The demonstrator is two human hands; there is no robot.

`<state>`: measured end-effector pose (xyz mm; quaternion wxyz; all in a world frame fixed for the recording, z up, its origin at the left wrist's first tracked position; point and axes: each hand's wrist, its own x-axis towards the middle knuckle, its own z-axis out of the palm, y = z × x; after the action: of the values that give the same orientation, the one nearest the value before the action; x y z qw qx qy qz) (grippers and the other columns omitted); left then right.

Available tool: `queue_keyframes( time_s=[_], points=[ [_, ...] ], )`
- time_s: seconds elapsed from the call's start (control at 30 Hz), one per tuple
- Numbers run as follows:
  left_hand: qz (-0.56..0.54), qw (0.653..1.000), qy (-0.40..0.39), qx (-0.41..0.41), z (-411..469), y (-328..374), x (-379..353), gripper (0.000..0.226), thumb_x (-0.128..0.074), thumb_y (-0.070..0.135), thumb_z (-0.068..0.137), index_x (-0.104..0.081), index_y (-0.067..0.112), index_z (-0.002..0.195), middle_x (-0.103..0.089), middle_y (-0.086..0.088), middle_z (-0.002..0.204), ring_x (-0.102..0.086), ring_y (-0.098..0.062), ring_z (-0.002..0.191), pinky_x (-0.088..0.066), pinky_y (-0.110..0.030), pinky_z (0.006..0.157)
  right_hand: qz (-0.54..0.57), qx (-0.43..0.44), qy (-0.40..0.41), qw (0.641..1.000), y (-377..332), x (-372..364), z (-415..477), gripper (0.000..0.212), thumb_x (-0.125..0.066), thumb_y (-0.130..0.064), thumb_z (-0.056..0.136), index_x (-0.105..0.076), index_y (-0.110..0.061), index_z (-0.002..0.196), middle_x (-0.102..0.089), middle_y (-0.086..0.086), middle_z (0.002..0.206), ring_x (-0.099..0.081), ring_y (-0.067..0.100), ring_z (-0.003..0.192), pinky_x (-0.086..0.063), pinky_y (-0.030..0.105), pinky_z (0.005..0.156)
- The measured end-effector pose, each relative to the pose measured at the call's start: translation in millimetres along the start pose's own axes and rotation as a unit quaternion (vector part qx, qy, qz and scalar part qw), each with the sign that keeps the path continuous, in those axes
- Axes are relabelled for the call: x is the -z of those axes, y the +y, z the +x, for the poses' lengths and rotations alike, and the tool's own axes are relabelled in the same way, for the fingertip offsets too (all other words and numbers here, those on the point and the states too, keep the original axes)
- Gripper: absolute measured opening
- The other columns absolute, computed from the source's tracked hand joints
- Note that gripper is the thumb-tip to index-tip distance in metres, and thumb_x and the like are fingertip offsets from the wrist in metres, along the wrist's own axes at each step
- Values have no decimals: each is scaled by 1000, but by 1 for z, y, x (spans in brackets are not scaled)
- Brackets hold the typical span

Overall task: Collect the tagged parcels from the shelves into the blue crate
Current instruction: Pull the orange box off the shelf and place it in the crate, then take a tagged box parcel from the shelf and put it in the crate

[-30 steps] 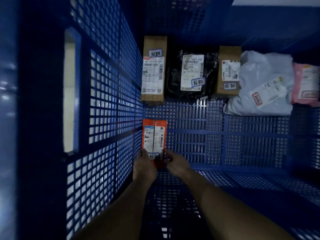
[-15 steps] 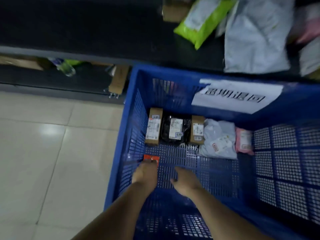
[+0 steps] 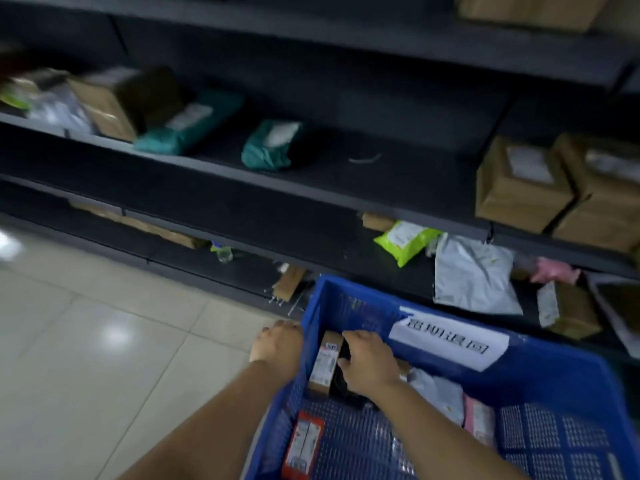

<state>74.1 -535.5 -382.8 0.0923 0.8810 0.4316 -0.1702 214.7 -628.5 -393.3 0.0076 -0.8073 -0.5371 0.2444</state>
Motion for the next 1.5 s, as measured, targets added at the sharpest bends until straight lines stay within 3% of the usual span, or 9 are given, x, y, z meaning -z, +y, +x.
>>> queue_keyframes(
  time_s=[0.33,0.83,1.1,1.5],
  points=[
    [-1,993,115,16,-21,-114,114,34,-53,14,90,-53,14,124,-54,-5,126,-48,-26,122,-42,-37,98,-49,52,79,994,-124,107,13,49,-51,-35,96,-40,-18,141,-44,4,142,-36,26,133,-37,39,106],
    [47,976,212,-16,-13,-316,228,34,-58,21,90,-51,15,123,-54,-5,124,-48,-24,119,-42,-36,94,-36,26,131,990,-331,173,71,59,-53,-38,95,-34,-18,147,-41,5,146,-33,27,137,-36,40,108],
    [33,973,229,2,23,-376,251,38,-59,21,90,-51,15,127,-52,-5,131,-47,-23,123,-41,-35,97,-32,32,139,989,-385,192,129,56,-54,-37,94,-37,-19,145,-44,7,142,-38,27,133,-40,40,105],
    [25,977,209,26,146,-434,295,29,-56,17,90,-54,15,119,-55,-6,120,-52,-25,114,-45,-36,91,-35,47,135,989,-406,224,280,49,-53,-38,95,-44,-15,138,-49,9,136,-42,28,127,-42,42,101]
  ],
)
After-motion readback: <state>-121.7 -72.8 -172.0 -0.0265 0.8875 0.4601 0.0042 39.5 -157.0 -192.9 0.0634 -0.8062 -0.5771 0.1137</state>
